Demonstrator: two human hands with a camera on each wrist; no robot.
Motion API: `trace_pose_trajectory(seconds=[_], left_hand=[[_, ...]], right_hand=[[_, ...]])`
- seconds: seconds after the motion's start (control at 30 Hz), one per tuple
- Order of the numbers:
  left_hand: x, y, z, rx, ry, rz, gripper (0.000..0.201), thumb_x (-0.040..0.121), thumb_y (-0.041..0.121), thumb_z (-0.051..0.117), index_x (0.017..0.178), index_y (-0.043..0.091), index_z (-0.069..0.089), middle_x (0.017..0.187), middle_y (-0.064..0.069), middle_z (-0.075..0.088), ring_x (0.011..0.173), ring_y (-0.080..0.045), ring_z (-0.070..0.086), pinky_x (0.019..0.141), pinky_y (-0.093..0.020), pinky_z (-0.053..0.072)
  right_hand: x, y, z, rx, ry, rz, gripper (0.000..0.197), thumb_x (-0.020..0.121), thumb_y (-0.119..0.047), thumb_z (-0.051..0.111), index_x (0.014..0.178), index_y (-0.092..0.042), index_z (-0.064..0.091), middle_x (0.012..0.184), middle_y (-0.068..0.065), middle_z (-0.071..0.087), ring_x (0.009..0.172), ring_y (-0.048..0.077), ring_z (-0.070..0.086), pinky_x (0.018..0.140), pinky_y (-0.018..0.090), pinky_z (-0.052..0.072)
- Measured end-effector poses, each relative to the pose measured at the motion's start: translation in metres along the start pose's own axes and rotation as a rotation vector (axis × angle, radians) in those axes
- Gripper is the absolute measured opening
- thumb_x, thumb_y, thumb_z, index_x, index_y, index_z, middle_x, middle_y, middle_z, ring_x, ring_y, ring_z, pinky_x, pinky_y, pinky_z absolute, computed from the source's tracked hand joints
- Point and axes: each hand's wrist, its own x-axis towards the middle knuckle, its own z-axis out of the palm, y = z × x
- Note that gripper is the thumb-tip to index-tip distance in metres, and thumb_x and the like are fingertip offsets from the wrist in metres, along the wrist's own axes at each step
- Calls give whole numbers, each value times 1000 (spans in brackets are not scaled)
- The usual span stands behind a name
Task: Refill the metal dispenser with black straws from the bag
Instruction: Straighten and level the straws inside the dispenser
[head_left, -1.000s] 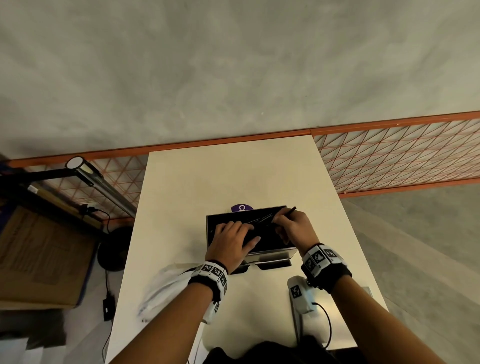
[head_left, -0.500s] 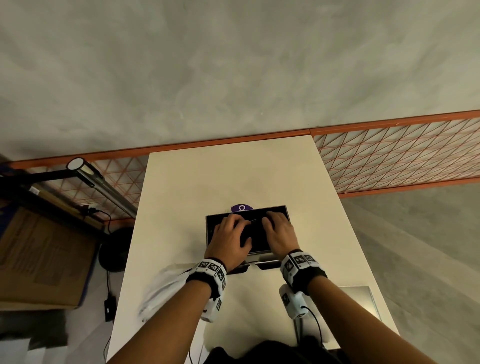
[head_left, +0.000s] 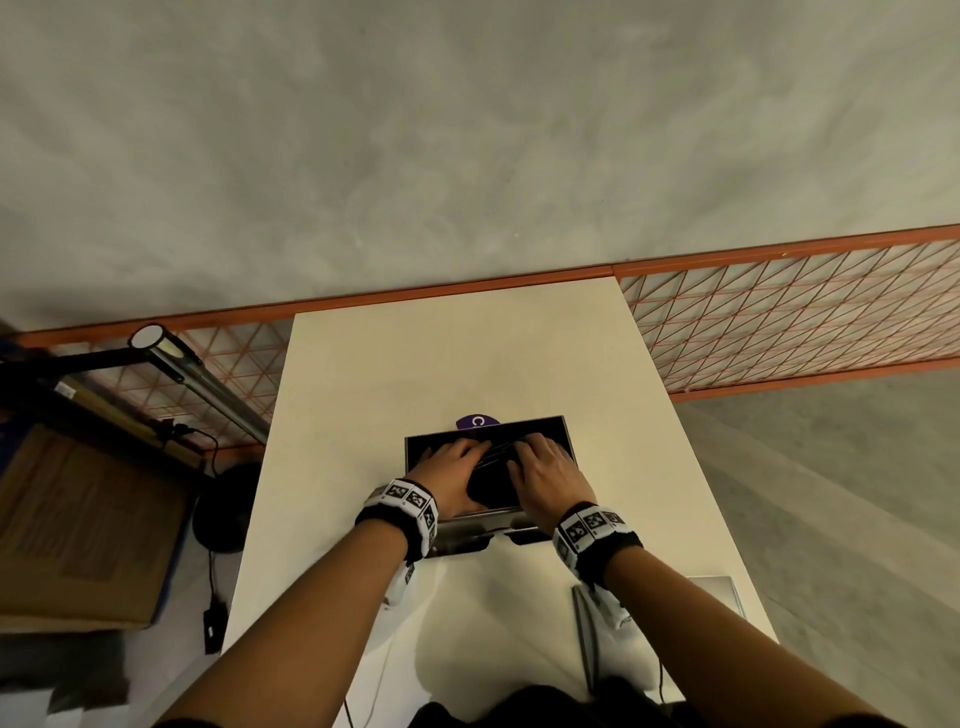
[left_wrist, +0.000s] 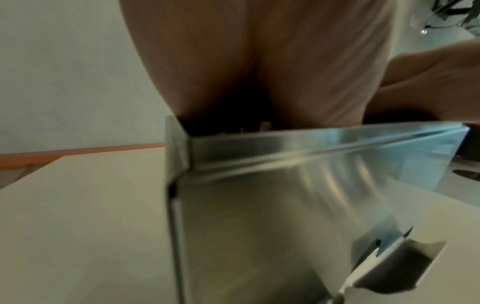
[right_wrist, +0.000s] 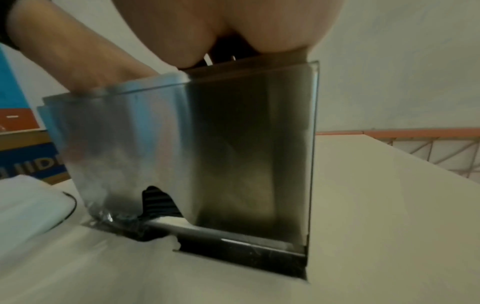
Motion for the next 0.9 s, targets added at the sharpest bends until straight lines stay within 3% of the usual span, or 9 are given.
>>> trace_pose_trajectory(seconds=[0.2,0.3,0.4,0.53,0.63,0.77,0.83,0.9], left_hand=[[1,25,-3,132,74,22,91,88,10,66,161,31,17,151,-1,35,133,-32,41,104,-55,43],[-1,33,-2,156,128,26,84,90,4,57,159,33,21,150,2,36,131,-29,40,103,-56,42],[-4,27,4,60,163,94,78,85,3,55,156,30,34,149,3,40,131,-27,42,104,-50,41],[-11,11,19,-158,266,145,67,88,34,62,152,28,45,142,4,48,131,-21,47,109,-45,40],[-15,11,24,-182,361,183,69,93,60,44,151,23,47,141,4,50,130,-17,48,110,-43,41],[-16,13,27,-76,402,171,85,91,74,37,156,19,37,152,3,38,141,-18,38,118,-45,33],[-17,15,28,-19,332,138,101,85,85,36,160,18,28,161,1,27,150,-19,25,125,-48,20],[-20,19,30,36,265,125,114,78,91,40,162,17,20,166,-1,18,154,-18,14,127,-50,9]], right_hand=[[1,-1,-1,-14,140,-28,27,98,-24,48,115,-7,61,116,9,60,107,27,55,101,40,44],[-2,0,-2,-82,168,-49,27,100,-26,44,109,-10,63,109,8,62,103,28,56,100,40,44],[-4,3,0,-242,67,-102,33,103,-32,32,103,-18,61,98,2,61,95,27,54,96,40,42],[-5,8,5,-381,-154,-129,48,101,-38,13,110,-21,57,102,2,57,97,28,49,92,42,37],[-4,6,3,-416,-236,-130,50,98,-39,12,112,-21,56,105,4,57,97,29,50,91,44,39],[1,1,-2,-472,-270,-144,39,95,-35,33,118,-16,59,111,7,58,103,31,53,93,48,43],[4,-3,-10,-429,-279,-115,33,94,-31,44,117,-13,59,114,8,57,107,31,54,95,45,44],[9,-8,-15,-379,-221,-107,28,94,-26,45,112,-11,60,113,9,58,106,30,55,93,43,45]])
